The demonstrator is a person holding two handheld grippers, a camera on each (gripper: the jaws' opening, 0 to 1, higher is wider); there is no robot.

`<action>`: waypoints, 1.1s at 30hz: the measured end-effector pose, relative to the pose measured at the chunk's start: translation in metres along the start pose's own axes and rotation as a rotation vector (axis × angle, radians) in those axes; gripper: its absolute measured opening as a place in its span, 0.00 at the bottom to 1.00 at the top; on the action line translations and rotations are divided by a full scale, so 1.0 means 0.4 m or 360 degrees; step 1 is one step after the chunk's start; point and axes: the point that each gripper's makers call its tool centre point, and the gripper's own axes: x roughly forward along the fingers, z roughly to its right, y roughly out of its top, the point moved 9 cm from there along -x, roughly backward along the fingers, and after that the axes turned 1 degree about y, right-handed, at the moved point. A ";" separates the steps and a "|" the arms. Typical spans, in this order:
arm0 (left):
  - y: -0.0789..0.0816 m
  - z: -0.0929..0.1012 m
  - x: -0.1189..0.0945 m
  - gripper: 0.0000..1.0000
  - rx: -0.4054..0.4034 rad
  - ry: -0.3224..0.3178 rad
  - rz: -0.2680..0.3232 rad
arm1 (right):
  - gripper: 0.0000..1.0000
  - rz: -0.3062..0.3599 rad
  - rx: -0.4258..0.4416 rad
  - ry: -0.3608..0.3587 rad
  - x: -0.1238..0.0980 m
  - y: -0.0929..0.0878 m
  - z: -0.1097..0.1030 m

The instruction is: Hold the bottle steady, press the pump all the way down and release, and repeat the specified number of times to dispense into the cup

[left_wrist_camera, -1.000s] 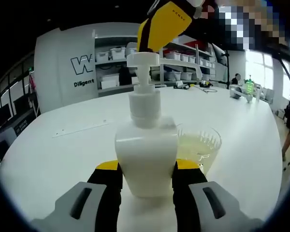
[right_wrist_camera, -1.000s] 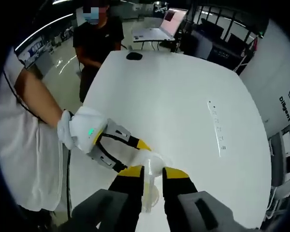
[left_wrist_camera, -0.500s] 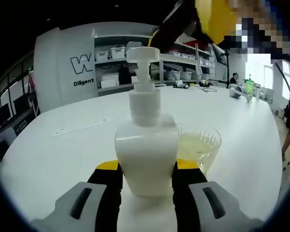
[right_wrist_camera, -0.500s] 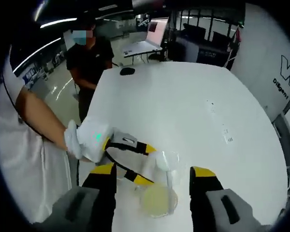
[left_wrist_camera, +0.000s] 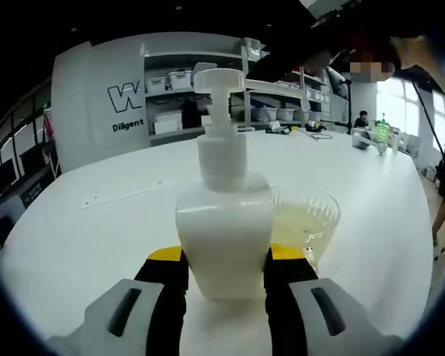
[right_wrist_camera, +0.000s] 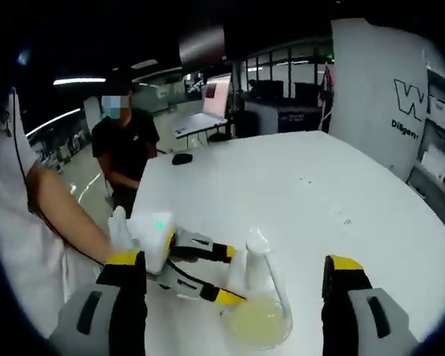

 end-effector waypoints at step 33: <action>-0.023 -0.082 -0.029 0.38 -0.0053 0.0136 -0.0035 | 0.98 0.0042 0.0091 -0.0026 -0.008 -0.039 0.005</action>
